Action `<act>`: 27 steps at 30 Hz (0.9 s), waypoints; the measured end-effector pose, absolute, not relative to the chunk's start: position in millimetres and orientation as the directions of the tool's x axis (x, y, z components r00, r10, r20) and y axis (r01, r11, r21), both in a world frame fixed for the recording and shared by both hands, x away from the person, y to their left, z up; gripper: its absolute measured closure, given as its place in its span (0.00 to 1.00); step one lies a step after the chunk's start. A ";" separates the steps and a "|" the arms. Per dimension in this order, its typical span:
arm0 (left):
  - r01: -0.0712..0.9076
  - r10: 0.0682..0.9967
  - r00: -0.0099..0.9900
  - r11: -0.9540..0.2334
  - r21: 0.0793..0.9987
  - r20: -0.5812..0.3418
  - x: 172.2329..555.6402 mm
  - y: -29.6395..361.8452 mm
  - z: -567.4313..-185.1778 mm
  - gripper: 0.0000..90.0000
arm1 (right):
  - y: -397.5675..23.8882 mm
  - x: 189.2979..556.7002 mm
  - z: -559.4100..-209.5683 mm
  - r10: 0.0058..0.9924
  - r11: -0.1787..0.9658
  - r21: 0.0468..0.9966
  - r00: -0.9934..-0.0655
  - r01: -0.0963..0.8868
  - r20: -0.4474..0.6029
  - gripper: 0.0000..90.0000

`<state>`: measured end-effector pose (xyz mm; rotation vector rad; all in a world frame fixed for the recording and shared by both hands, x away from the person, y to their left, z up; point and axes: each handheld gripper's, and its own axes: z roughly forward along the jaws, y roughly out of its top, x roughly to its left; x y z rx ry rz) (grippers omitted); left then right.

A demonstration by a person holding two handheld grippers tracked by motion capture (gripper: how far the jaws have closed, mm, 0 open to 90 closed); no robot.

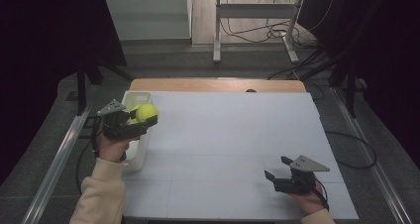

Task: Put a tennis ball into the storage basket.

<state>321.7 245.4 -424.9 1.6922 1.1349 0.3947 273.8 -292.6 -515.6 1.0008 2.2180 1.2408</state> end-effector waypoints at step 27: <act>0.504 0.880 0.412 -0.005 0.864 -0.235 320.0 277.0 -426.1 0.30 | -292.3 274.0 -515.9 0.750 0.346 0.854 -0.661 0.387 -0.005 0.19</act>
